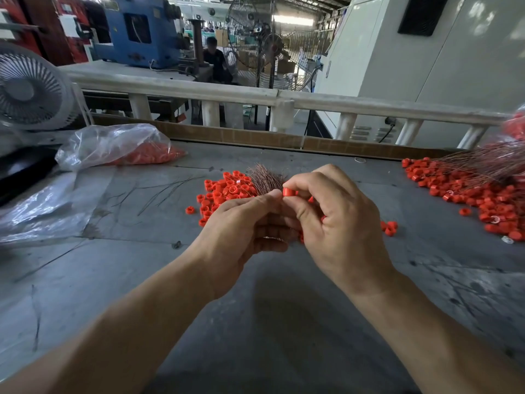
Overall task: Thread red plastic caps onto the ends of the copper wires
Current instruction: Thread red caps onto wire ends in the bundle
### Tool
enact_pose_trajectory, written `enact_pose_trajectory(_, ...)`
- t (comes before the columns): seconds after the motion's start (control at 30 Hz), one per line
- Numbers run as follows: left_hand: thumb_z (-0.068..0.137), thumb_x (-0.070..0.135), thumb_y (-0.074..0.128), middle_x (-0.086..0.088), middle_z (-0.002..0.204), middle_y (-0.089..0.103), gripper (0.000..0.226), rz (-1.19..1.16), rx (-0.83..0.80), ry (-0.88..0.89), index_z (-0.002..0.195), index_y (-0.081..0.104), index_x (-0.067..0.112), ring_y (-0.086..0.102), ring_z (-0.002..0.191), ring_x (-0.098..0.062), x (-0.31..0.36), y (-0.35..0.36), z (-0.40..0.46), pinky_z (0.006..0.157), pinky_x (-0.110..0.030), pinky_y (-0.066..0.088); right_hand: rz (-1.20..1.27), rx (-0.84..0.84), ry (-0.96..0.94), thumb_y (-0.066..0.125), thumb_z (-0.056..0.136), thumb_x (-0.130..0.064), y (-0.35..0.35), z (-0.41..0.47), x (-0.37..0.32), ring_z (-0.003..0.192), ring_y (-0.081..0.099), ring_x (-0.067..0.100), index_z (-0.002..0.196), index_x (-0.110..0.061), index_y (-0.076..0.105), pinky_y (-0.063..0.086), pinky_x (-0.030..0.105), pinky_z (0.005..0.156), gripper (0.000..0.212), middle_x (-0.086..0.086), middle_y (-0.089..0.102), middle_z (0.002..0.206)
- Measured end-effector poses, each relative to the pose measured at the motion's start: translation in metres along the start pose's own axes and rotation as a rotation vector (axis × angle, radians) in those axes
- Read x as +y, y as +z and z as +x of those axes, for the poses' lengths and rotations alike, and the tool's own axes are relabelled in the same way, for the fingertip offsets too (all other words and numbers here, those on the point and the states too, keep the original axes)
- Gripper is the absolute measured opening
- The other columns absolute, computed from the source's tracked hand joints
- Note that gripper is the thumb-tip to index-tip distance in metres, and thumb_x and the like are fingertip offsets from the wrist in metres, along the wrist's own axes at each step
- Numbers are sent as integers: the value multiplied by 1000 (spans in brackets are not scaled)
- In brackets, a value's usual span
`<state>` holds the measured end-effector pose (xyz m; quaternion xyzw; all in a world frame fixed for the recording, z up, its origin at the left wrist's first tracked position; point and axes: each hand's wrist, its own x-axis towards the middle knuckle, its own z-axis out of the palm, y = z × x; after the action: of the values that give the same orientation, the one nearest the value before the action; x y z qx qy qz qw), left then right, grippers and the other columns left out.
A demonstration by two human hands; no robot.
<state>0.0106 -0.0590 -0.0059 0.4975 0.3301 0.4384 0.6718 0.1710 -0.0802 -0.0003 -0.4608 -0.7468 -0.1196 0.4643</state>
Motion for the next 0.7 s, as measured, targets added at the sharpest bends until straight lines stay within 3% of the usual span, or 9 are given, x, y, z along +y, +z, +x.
enact_pose_trajectory(0.23,92,36,53,-18,101,69,44,-34,-61,22,110,68,-1,66,89,-26,4,0,0,77,-35,56,-82,82,-115,71,95,-17,-5,2,-1,79,61,17,104,-13,75,53,34,62,11,1,62,89)
enact_pose_trajectory(0.33,94,27,53,-24,111,66,47,-55,-50,51,121,63,-9,61,102,-33,6,-2,0,97,-50,49,-67,61,-142,71,94,-15,-4,1,-3,80,62,16,104,-13,74,54,34,66,10,0,64,90)
enact_pose_trajectory(0.47,91,21,57,-36,122,60,41,-67,-19,65,121,65,-7,57,107,-36,8,-6,-1,111,-59,38,-33,25,-102,72,94,-20,-2,0,-1,86,64,19,106,-9,73,55,37,73,16,3,67,96)
enact_pose_trajectory(0.6,93,24,58,-29,116,64,42,-88,8,58,119,65,-7,58,104,-35,6,-4,1,110,-59,39,15,20,-82,73,94,-22,0,-1,-2,87,65,18,104,-9,72,56,37,74,16,2,67,96)
enact_pose_trajectory(0.7,94,24,59,-22,107,65,36,-111,54,70,114,68,-4,57,100,-34,5,-5,2,100,-52,44,55,-16,-63,73,94,-18,3,-2,-4,88,65,17,104,-8,70,56,34,75,15,1,66,97)
